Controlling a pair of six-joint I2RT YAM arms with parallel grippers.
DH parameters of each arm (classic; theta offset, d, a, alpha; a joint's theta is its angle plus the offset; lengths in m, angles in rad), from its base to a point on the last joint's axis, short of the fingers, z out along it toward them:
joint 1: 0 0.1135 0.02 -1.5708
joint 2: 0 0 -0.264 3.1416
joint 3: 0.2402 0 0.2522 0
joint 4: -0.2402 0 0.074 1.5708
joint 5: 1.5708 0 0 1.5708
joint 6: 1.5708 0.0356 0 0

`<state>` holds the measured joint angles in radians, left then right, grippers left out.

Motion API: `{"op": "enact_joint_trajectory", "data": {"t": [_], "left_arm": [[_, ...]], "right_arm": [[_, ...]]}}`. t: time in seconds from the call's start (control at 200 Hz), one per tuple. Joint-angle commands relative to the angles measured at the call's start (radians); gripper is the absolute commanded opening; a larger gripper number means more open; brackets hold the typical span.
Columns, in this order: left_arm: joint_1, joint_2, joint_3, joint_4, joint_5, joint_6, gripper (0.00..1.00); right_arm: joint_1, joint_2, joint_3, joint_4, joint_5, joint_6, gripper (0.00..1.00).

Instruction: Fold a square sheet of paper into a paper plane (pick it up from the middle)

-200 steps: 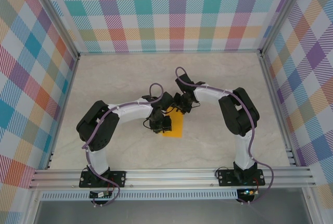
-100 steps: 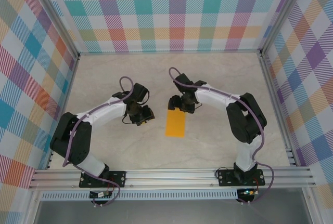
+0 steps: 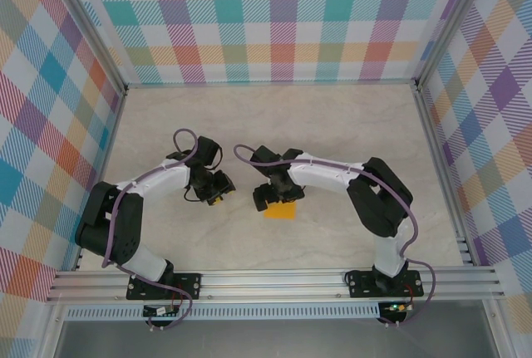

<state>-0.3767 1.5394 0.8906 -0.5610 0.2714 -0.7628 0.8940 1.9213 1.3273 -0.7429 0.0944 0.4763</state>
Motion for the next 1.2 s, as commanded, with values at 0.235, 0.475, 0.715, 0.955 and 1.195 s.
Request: {"op": "enact_joint_trajectory", "data": {"t": [0.235,0.475,0.715,0.955,1.195], "left_arm": [[0.012,-0.009,-0.009,0.012,0.023,-0.006,0.4],[0.012,-0.005,-0.005,0.009,0.024,-0.006,0.41],[0.012,-0.007,-0.005,0.008,0.034,-0.005,0.41],[0.012,-0.013,-0.009,0.016,0.051,-0.004,0.41],[0.012,-0.019,-0.015,0.024,0.066,-0.001,0.41]], "right_arm": [[0.02,0.096,-0.011,-0.032,0.025,-0.042,0.93],[0.02,0.111,-0.047,-0.004,0.005,-0.039,0.87],[0.01,0.095,-0.08,0.041,-0.043,-0.045,0.81],[-0.059,0.031,-0.168,0.166,-0.242,-0.065,0.82],[-0.12,0.027,-0.201,0.208,-0.326,-0.081,0.79]]}}
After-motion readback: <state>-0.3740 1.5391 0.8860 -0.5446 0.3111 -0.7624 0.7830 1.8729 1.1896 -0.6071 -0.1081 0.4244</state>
